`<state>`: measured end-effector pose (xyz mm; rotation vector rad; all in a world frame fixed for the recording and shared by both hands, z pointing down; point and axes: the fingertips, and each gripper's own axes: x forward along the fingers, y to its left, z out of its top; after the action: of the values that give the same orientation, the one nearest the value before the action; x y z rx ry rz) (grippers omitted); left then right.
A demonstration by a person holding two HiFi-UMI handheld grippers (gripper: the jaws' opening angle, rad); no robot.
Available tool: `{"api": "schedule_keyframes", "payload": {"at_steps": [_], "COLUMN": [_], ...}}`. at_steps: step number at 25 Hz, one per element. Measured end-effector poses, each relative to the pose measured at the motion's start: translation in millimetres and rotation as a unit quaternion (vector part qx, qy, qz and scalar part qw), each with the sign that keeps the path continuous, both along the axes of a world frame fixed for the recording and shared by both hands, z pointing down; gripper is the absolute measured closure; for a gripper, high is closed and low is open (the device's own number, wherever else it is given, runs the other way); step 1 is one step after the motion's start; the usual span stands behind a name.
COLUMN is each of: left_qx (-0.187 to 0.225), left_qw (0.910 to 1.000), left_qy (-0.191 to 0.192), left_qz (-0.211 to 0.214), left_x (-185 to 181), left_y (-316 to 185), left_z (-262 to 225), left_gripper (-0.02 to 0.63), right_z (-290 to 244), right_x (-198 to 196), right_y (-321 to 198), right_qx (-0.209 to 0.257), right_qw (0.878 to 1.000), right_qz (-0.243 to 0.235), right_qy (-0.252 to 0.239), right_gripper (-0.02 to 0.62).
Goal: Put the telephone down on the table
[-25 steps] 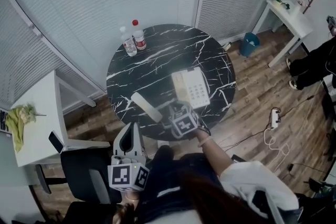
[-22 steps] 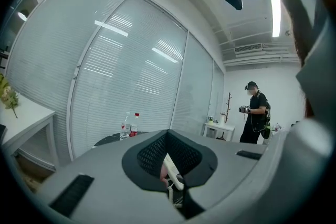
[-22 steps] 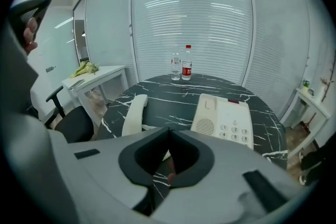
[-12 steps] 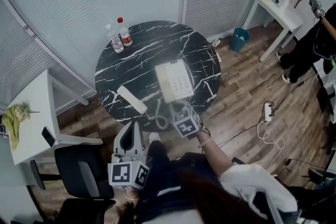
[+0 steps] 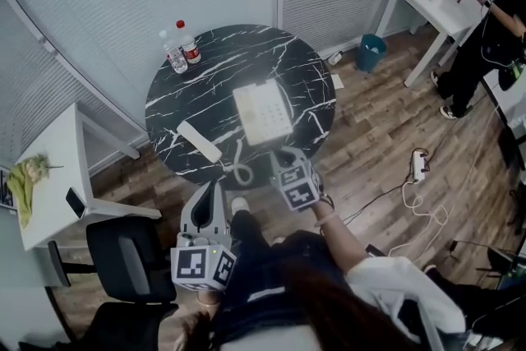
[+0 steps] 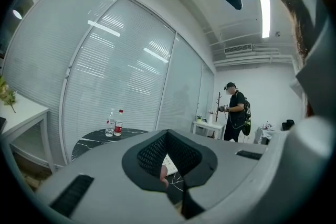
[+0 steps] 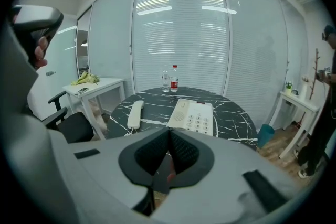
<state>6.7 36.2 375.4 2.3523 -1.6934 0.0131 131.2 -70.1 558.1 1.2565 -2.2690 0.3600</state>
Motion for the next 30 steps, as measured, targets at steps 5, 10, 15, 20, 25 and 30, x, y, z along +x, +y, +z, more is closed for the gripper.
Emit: {"api": "schedule_keyframes", "payload": {"at_steps": [5,10,15,20,25,30], "left_qx": [-0.002,0.003,0.001,0.0,-0.005,-0.002], "left_qw": [1.0,1.0,1.0,0.9999,0.9998,0.9996], "left_qy": [-0.004,-0.006,-0.005,-0.003,0.004,0.011], "left_qz": [0.005,0.002,-0.004,-0.012,-0.02,-0.026], "left_x": [9.2,15.7,22.1,23.5,25.6,28.0], "left_y": [20.1,41.4,65.9,87.0,105.3,117.9], "left_z": [2.1,0.5,5.6,9.6,16.8,18.7], "left_gripper": [0.595,0.595,0.595,0.595,0.595,0.595], "right_z": [-10.2,-18.5,-23.7,-29.4,-31.1,-35.4], "right_x": [10.5,23.2,32.6,37.1,40.0,43.5], "right_y": [21.7,40.0,59.9,78.0,93.5,102.6], "right_qx": [0.019,0.036,0.049,0.061,0.067,0.072], "right_qw": [1.0,0.999,0.999,0.998,0.998,0.997], "right_qz": [0.005,0.009,0.011,0.007,-0.002,-0.009], "right_qy": [-0.006,-0.008,-0.012,-0.013,-0.011,-0.01], "right_gripper": [0.594,0.595,0.595,0.595,0.595,0.595]}}
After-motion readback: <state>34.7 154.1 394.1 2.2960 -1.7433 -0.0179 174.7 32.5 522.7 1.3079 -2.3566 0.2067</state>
